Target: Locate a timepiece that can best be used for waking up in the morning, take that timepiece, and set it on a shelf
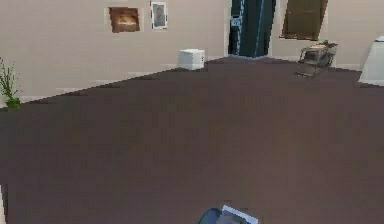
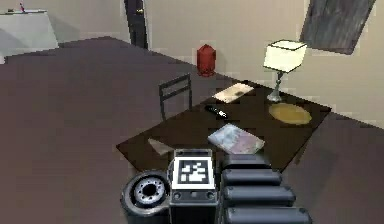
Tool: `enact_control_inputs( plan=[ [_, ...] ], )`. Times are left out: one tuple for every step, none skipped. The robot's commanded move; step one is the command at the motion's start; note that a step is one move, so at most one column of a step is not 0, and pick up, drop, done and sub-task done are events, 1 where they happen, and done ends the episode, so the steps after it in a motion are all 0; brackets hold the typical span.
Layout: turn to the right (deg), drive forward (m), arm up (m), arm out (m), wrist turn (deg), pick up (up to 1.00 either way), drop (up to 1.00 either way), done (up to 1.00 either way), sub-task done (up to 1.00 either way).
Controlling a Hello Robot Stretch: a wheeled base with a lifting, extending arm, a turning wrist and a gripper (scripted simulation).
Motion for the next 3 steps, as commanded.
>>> enact_control_inputs(
  plan=[
    [36.0,0.00,0.00,0.00,0.0,0.00,0.00,0.00,0.00],
    [0.0,1.00,0.00,0.00,0.0,0.00,0.00,0.00,0.00],
    [0.0,1.00,0.00,0.00,0.0,0.00,0.00,0.00,0.00]
  ],
)
